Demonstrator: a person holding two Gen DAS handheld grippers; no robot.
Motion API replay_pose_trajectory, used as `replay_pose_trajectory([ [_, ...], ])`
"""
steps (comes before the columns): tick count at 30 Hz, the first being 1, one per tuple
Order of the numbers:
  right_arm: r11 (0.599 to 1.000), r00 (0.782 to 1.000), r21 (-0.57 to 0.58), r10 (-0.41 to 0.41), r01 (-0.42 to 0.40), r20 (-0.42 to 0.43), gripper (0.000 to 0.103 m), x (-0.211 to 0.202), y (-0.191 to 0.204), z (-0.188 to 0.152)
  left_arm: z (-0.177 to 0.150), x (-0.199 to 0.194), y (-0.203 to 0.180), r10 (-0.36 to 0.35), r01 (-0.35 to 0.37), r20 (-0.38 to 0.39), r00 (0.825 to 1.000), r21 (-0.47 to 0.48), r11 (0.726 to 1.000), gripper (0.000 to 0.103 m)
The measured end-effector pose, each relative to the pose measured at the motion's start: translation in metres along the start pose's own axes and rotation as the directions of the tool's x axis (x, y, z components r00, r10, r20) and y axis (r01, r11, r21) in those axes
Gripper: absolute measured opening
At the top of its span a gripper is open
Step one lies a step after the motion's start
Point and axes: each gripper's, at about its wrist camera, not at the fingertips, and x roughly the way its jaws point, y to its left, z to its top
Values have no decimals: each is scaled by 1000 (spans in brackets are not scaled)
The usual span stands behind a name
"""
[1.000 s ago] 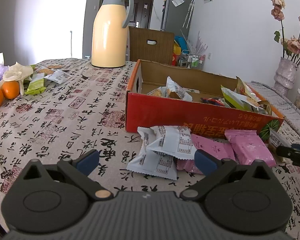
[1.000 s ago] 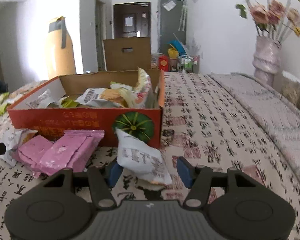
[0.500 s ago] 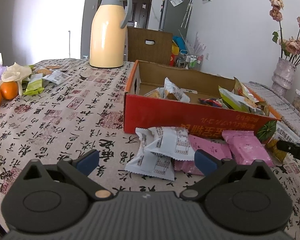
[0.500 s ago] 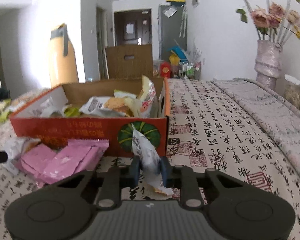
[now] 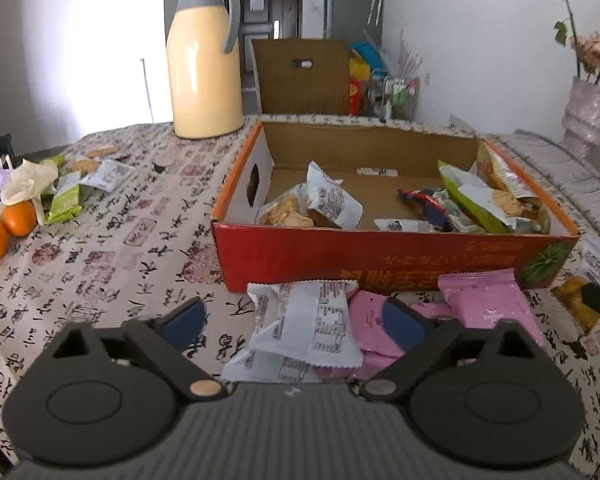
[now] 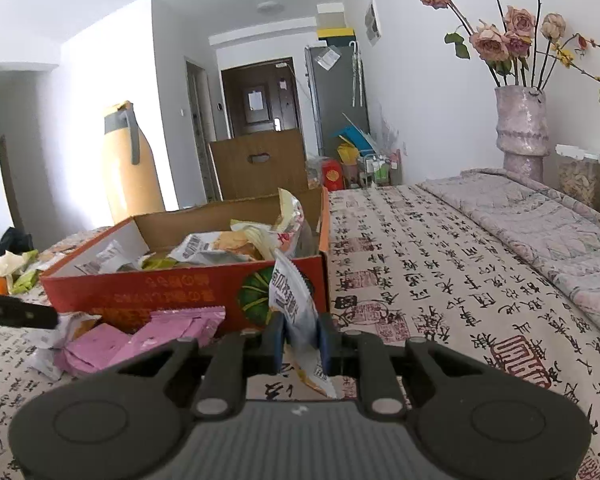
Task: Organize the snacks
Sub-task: 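Grasp another white pastry with the left tool while the right tool holds its pastry, then carry both white pastries up over the open box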
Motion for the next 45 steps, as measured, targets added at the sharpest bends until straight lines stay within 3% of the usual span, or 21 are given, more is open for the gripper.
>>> replay_pose_trajectory([
  [4, 1000, 1000, 6, 21, -21, 12, 17, -2, -1, 0, 4, 11, -5, -4, 4, -32, 999, -19, 1000, 83],
  [7, 999, 999, 8, 34, -34, 23, 17, -4, -2, -1, 4, 16, -7, -4, 2, -52, 999, -24, 1000, 69],
  [9, 999, 999, 9, 41, -41, 26, 17, -5, -2, -1, 3, 19, -7, -14, 13, -62, 998, -26, 1000, 53],
  [14, 999, 999, 9, 46, -46, 28, 17, -5, -1, -1, 0, 18, -6, -24, 23, -57, 998, -21, 1000, 41],
  [31, 999, 999, 8, 38, -38, 28, 16, -6, -1, -1, -1, -6, 3, -42, 42, 16, 999, -22, 999, 40],
  [45, 999, 998, -35, 35, -33, 46, 6, -12, 6, 3, 4, -39, 15, -70, 75, 102, 992, -50, 996, 40],
])
